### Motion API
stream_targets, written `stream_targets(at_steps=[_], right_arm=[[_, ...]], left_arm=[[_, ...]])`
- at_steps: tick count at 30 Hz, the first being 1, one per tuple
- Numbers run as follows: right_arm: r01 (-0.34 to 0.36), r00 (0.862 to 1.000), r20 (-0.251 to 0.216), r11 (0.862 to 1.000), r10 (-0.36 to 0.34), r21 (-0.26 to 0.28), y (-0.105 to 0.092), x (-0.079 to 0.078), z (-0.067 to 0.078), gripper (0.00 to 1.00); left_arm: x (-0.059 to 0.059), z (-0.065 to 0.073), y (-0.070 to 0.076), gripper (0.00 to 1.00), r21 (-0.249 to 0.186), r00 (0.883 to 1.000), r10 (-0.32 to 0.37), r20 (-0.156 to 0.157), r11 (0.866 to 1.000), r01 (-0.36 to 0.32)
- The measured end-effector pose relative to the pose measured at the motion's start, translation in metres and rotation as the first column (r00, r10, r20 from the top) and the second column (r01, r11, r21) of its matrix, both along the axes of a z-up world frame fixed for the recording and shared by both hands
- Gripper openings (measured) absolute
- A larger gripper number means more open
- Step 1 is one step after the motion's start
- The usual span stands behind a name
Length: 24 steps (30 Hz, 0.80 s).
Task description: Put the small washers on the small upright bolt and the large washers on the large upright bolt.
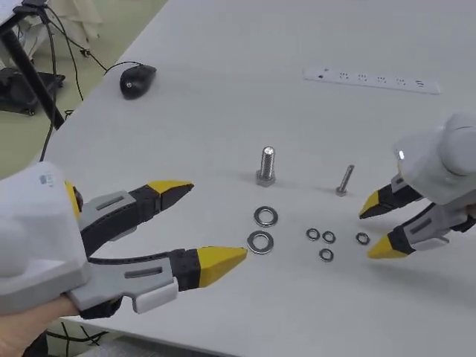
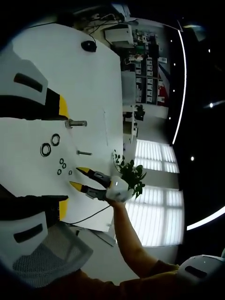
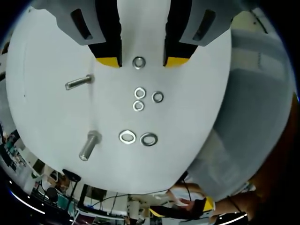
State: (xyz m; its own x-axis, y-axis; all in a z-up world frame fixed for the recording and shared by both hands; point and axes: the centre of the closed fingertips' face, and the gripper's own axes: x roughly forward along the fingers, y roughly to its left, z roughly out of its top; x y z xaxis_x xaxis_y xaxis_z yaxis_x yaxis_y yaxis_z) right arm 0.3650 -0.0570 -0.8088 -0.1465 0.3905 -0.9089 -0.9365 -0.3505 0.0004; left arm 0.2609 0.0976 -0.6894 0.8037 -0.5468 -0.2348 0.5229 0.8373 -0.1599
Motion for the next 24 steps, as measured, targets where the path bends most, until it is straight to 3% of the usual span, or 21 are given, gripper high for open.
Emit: stream_targets(at_steps=[9,15,24], right_arm=[[-0.035,0.999,0.027,0.998,0.036,-0.058,-0.002,0.002,-0.010,0.33],[-0.054,0.998,0.038,0.995,0.058,-0.085,-0.003,0.003,-0.015,0.31],[-0.065,0.997,0.040,0.994,0.069,-0.089,-0.004,0.004,-0.015,0.27]], left_arm=[[-0.001,-0.005,-0.002,0.64,-0.009,1.000,0.001,-0.015,1.000,-0.001],[0.000,-0.002,-0.001,0.64,-0.011,1.000,0.006,-0.007,1.000,-0.006],[0.001,-0.003,-0.003,0.64,-0.010,1.000,0.000,-0.009,1.000,0.000]])
